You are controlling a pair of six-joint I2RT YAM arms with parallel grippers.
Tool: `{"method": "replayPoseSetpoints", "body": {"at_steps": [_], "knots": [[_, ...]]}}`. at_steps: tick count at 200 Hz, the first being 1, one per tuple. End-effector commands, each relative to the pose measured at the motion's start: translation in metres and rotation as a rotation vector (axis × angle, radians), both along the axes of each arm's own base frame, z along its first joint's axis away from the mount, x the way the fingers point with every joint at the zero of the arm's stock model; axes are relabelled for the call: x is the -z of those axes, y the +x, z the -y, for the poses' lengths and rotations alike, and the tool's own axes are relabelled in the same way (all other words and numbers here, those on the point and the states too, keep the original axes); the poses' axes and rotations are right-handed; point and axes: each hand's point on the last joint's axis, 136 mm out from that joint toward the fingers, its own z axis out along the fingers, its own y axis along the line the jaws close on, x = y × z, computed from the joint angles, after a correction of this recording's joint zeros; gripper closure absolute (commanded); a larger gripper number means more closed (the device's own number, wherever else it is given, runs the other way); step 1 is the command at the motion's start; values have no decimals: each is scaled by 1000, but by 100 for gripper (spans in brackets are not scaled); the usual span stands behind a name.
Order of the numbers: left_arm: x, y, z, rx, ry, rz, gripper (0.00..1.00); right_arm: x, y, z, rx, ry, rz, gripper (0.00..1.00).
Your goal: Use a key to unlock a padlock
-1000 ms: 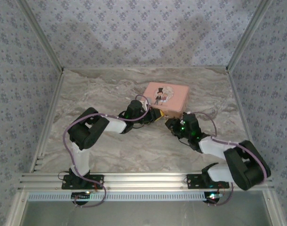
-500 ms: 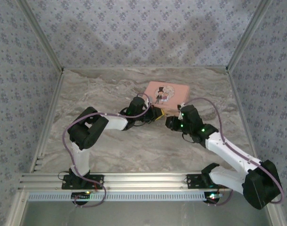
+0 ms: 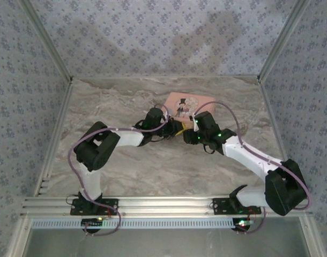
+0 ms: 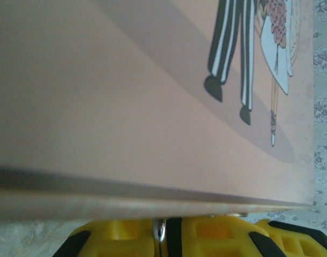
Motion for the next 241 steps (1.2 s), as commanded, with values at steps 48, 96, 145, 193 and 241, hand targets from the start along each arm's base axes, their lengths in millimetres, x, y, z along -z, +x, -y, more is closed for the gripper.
{"method": "replayPoseSetpoints", "body": {"at_steps": [48, 96, 145, 193, 241], "knots": [[-37, -1, 4, 29, -69, -17, 100, -1, 18, -13, -87, -118, 65, 54], [-39, -1, 4, 32, -73, -17, 100, 5, 28, -11, -101, -193, 78, 56], [-43, -3, 6, 49, -84, -21, 100, 6, 34, -15, -115, -283, 130, 55], [-40, -5, 6, 53, -88, -34, 100, 8, 42, -19, -129, -356, 164, 62], [-38, -7, 6, 61, -85, -33, 100, 13, 41, -24, -167, -416, 158, 80]]}}
